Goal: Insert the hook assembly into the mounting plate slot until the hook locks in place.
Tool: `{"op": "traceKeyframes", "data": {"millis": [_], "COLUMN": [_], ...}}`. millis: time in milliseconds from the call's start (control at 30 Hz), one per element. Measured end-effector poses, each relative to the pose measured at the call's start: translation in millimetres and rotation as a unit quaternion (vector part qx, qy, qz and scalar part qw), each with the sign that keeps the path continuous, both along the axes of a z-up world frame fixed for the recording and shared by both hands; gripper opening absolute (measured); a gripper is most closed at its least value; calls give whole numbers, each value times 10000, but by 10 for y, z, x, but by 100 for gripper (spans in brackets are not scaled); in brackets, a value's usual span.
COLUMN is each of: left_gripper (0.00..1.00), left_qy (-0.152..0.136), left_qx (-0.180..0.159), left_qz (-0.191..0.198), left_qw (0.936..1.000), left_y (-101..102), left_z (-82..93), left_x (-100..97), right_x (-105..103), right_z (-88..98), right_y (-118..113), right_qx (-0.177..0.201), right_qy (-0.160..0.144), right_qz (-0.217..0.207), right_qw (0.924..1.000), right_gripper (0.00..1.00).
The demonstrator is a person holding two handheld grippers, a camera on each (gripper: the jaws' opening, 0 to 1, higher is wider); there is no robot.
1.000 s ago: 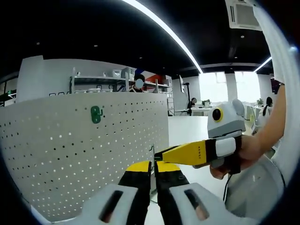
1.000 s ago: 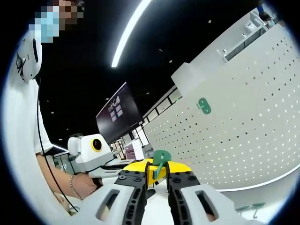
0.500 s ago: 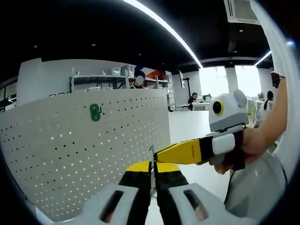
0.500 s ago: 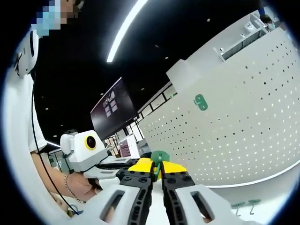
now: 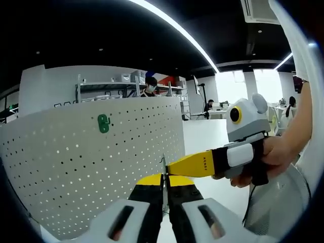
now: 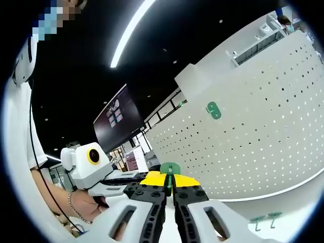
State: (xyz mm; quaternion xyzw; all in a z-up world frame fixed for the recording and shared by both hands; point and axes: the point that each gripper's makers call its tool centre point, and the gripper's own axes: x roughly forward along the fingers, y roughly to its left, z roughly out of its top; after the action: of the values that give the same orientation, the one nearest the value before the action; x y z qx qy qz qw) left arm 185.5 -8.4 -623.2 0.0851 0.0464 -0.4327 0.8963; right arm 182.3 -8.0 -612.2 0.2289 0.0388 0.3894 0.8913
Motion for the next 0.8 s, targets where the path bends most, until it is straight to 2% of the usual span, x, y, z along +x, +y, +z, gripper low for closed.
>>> {"op": "traceKeyframes", "data": {"millis": [67, 133, 233, 300, 433, 567, 633, 800], "left_gripper": [1, 1, 1, 1, 1, 1, 1, 1], "left_qy": [-57, -48, -71, -61, -1, 38, 33, 21], "left_qx": [29, -7, -8, 64, 113, 21, 74, -52], "left_qz": [-12, -15, -19, -28, -48, -31, -30, 7], "left_qw": [10000, 10000, 10000, 10000, 9999, 10000, 10000, 10000], "left_y": [4, -1, -4, -15, -25, -27, -34, -15], "left_z": [3, 26, 43, 28, -4, 13, -9, 6], "left_x": [-1, -2, 4, 9, 5, 9, 6, 2], "right_x": [-5, -10, -10, 7, 3, 12, 4, 2], "right_z": [11, 39, 57, 27, 13, 16, 0, 13], "right_y": [7, 0, 4, -11, -17, -41, -33, -23], "right_qx": [-33, -92, -11, 106, -110, 206, -16, -3], "right_qy": [-50, -268, -270, -44, -154, 87, -11, 11], "right_qz": [-7, -44, -32, -38, -54, -121, -154, -136], "right_qw": [10000, 9996, 9996, 9999, 9998, 9997, 9999, 9999], "right_gripper": [2, 2, 2, 1, 1, 0, 0, 0]}}
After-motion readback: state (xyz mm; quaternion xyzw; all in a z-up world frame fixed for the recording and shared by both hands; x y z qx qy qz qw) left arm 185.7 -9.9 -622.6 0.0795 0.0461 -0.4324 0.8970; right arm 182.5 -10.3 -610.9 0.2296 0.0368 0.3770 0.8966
